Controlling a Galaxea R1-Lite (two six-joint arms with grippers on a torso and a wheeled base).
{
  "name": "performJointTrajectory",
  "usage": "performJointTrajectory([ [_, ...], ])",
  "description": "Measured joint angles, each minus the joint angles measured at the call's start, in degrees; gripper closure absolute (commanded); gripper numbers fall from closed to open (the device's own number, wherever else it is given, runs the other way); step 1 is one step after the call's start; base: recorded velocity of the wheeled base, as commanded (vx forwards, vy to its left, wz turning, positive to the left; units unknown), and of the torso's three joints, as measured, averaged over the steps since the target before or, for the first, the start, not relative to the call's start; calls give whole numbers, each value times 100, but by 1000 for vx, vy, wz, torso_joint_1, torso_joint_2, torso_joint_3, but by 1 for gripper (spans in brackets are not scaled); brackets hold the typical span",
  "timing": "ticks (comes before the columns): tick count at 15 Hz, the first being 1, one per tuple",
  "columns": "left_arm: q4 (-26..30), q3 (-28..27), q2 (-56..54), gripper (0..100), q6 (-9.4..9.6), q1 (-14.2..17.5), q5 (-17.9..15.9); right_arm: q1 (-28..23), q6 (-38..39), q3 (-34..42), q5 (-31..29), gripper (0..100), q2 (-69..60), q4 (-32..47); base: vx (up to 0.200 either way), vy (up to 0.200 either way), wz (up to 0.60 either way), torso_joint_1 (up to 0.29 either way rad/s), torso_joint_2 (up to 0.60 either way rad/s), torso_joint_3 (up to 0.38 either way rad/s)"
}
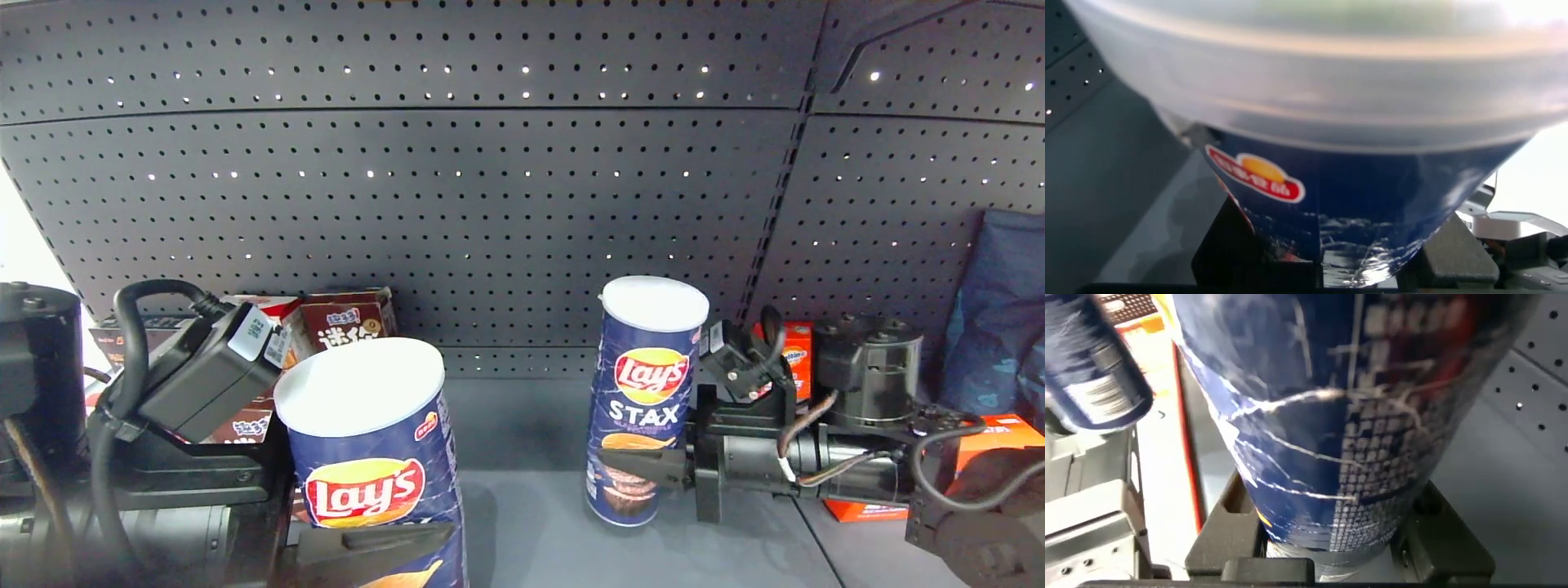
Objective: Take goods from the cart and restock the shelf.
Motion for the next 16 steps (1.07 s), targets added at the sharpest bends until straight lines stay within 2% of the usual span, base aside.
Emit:
performJointTrajectory([
  [2,-7,-12,11,100,0,0,11,127,188,516,-5,100,-41,-690,0,0,0,0,0,0],
  [5,-5,-30,20,100,-5,-5,18,206,249,933,-9,100,-26,-929,0,0,0,0,0,0],
  [12,-7,-22,28,100,-2,2,22,211,234,953,9,100,234,-1063,0,0,0,0,0,0],
  [16,-5,-12,28,100,2,111,10,217,205,855,24,100,450,-1084,0,0,0,0,0,0],
])
